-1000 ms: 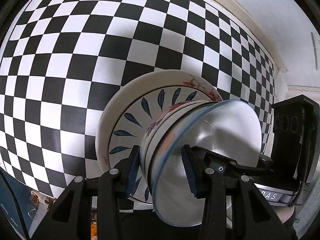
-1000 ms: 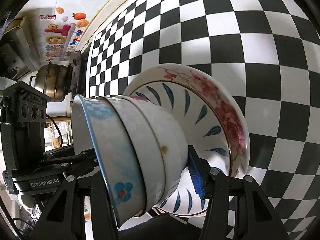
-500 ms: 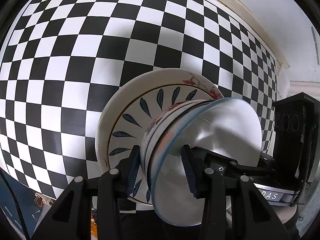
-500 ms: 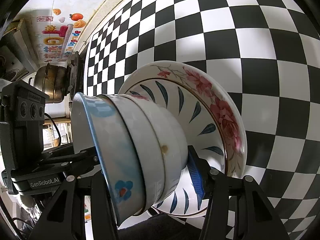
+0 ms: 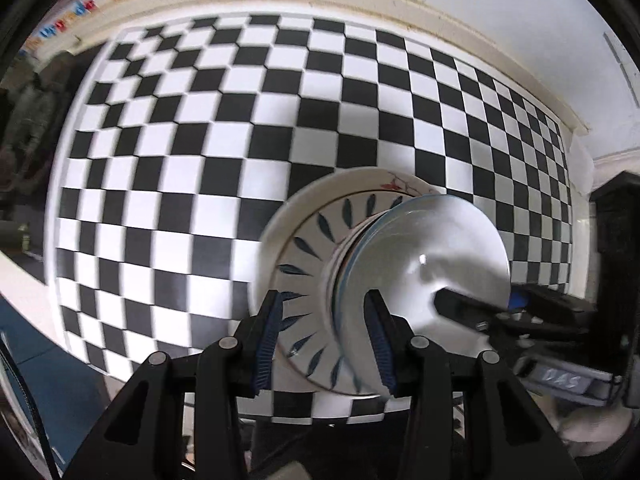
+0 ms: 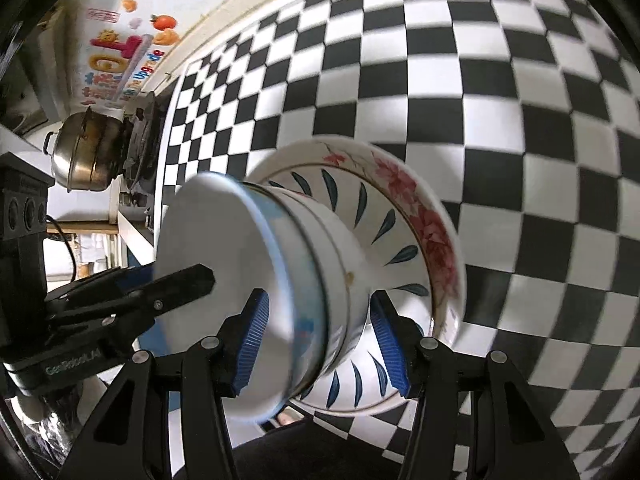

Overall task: Organize plates and bowls
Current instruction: 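Lower the bowl stack onto the plate stack and open both tools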

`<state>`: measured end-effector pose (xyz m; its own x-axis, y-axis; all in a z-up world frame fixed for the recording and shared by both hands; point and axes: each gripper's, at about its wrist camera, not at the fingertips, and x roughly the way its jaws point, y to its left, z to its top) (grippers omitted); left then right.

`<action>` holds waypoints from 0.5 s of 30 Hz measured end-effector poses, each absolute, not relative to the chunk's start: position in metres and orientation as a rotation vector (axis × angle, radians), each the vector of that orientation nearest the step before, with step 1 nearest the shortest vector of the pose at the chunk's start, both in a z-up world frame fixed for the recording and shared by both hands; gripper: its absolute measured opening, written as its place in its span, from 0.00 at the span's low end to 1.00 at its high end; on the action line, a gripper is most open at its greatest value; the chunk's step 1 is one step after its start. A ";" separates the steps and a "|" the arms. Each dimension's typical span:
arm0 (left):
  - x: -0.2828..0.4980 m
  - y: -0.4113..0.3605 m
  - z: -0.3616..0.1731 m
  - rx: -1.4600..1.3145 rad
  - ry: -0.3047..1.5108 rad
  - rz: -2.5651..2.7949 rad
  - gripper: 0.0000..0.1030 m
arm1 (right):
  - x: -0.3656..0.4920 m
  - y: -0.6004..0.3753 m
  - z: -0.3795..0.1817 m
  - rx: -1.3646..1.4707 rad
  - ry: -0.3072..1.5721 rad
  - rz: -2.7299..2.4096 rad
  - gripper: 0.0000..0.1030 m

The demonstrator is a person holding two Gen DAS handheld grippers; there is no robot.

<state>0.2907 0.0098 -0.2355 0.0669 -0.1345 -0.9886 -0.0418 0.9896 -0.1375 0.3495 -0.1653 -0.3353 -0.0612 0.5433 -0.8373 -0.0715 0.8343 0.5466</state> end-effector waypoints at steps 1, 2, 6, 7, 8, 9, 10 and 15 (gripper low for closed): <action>0.286 0.011 -0.231 -0.133 1.487 -0.062 0.39 | 0.347 -0.166 -0.327 0.364 1.541 0.510 0.55; 0.281 0.013 -0.226 -0.120 1.471 -0.050 0.39 | 0.345 -0.167 -0.318 0.344 1.520 0.496 0.57; 0.261 0.019 -0.207 -0.097 1.405 -0.039 0.48 | 0.329 -0.168 -0.282 0.268 1.439 0.434 0.67; 0.258 0.018 -0.203 -0.082 1.390 -0.033 0.52 | 0.324 -0.166 -0.273 0.247 1.420 0.419 0.69; 0.253 0.020 -0.198 -0.064 1.362 -0.024 0.58 | 0.319 -0.165 -0.265 0.224 1.400 0.402 0.76; 0.251 0.022 -0.194 -0.053 1.341 -0.022 0.76 | 0.314 -0.164 -0.257 0.196 1.377 0.377 0.80; 0.249 0.022 -0.190 -0.045 1.322 -0.018 0.85 | 0.308 -0.163 -0.250 0.171 1.358 0.350 0.81; 0.229 0.033 -0.171 -0.027 1.244 -0.034 0.91 | 0.280 -0.155 -0.216 0.093 1.252 0.225 0.84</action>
